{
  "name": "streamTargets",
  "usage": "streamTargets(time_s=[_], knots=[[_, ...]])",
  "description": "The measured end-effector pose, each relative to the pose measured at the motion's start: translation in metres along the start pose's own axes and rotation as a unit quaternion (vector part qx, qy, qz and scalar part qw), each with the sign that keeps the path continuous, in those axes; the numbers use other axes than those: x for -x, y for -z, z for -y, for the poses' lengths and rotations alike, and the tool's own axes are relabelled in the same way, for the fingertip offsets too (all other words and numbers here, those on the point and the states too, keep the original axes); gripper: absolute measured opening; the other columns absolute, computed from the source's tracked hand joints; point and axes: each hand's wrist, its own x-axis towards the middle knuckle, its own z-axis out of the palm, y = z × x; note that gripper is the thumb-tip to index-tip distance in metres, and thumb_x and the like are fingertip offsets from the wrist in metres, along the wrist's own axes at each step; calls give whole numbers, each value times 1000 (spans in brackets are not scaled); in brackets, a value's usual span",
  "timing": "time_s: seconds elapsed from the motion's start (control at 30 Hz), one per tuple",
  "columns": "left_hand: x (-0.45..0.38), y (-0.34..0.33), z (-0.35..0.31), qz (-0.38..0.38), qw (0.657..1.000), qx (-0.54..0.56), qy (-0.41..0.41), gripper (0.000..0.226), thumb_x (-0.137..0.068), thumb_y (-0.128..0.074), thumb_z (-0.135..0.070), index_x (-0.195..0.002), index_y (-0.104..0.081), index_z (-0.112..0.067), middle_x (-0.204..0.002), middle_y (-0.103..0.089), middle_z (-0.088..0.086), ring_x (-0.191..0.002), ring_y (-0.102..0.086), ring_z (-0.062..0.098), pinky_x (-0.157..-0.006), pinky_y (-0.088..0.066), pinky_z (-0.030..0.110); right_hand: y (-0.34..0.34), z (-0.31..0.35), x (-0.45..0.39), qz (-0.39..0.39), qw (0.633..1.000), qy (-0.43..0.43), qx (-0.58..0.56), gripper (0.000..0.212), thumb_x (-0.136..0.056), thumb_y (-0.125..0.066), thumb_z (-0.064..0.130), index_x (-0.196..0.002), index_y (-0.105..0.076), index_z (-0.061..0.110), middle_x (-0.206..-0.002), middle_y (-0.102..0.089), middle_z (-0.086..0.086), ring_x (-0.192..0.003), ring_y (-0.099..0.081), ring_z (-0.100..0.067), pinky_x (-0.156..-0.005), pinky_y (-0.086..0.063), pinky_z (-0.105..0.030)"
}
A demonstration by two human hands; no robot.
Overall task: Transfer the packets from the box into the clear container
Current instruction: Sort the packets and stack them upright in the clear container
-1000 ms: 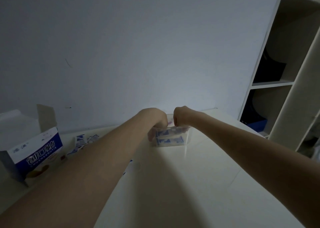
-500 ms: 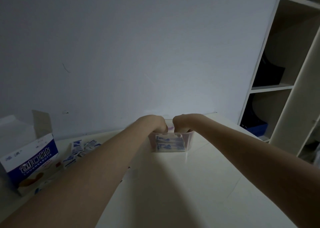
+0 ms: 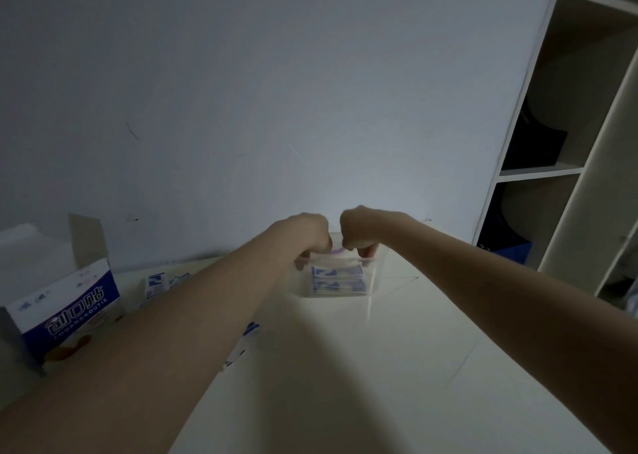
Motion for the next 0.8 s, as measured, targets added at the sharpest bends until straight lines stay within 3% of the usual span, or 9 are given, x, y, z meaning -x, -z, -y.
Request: streamTargets(time_s=[0.07, 0.13, 0.23, 0.37, 0.47, 0.5, 0.6, 0.67, 0.8], knots=[[4, 9, 2, -42, 999, 8, -22, 21, -92, -46, -14, -73, -50, -8, -83, -67, 10, -63, -63, 20, -72, -54, 29, 12, 8, 5, -39, 998, 12, -48, 22, -92, -46, 4, -70, -47, 2, -92, -69, -20, -59, -67, -23, -64, -57, -30], [17, 18, 8, -74, 996, 34, -33, 15, -90, -44, -12, -76, -50, -11, -83, -70, 7, -65, -66, 17, -75, -54, 28, 23, 20, 15, -95, 992, 37, -73, 23, -92, -48, 5, -69, -51, 4, -90, -70, -19, -58, -67, -24, -61, -58, -30], [44, 28, 28, -100, 992, 61, -54, 12, -92, -46, -11, -83, -55, -13, -85, -71, 5, -64, -64, 13, -81, -52, 27, 26, 43, 39, -148, 977, 99, -121, 18, -92, -49, 9, -91, -63, -1, -85, -71, -17, -63, -68, -24, -63, -57, -28], [80, 26, 76, 10, 999, -3, -36, 20, -92, -56, -20, -104, -61, -5, -94, -72, 5, -71, -65, 12, -86, -50, 28, -2, 78, 63, -70, 971, 148, -173, 19, -92, -51, 9, -101, -64, -3, -92, -71, -18, -63, -65, -20, -65, -57, -25], [107, 20, 112, 78, 991, -111, 8, 36, -81, -68, -36, -101, -65, -7, -86, -63, 0, -66, -57, 10, -61, -49, 21, -33, 107, 72, -9, 975, 176, -133, 32, -91, -56, 22, -105, -65, -5, -103, -70, -19, -81, -68, -24, -71, -54, -27], [116, 18, 120, 110, 984, -135, 37, 42, -77, -71, -41, -102, -63, -9, -86, -60, 0, -67, -56, 12, -61, -48, 21, -42, 114, 75, -15, 976, 187, -112, 38, -90, -57, 28, -105, -65, -6, -106, -68, -20, -90, -66, -27, -74, -51, -28], [134, 5, 146, 200, 955, -185, 121, 78, -65, -76, -52, -125, -48, -12, -116, -58, 6, -96, -62, 22, -78, -55, 30, -66, 132, 81, -73, 966, 218, -118, 47, -83, -63, 40, -113, -60, 4, -119, -52, -18, -110, -49, -32, -88, -42, -33], [140, -7, 160, 216, 950, -171, 146, 86, -62, -79, -51, -130, -41, -14, -124, -56, 9, -101, -64, 24, -82, -57, 31, -78, 147, 86, -97, 952, 249, -148, 49, -81, -65, 41, -120, -54, 13, -125, -43, -14, -116, -40, -32, -96, -38, -35], [140, -22, 174, 143, 977, -139, 74, 65, -72, -77, -36, -123, -47, -9, -120, -59, 5, -103, -61, 23, -84, -50, 31, -90, 170, 94, -45, 953, 290, -71, 54, -82, -63, 40, -129, -48, 20, -134, -41, -9, -129, -31, -29, -107, -29, -43]])
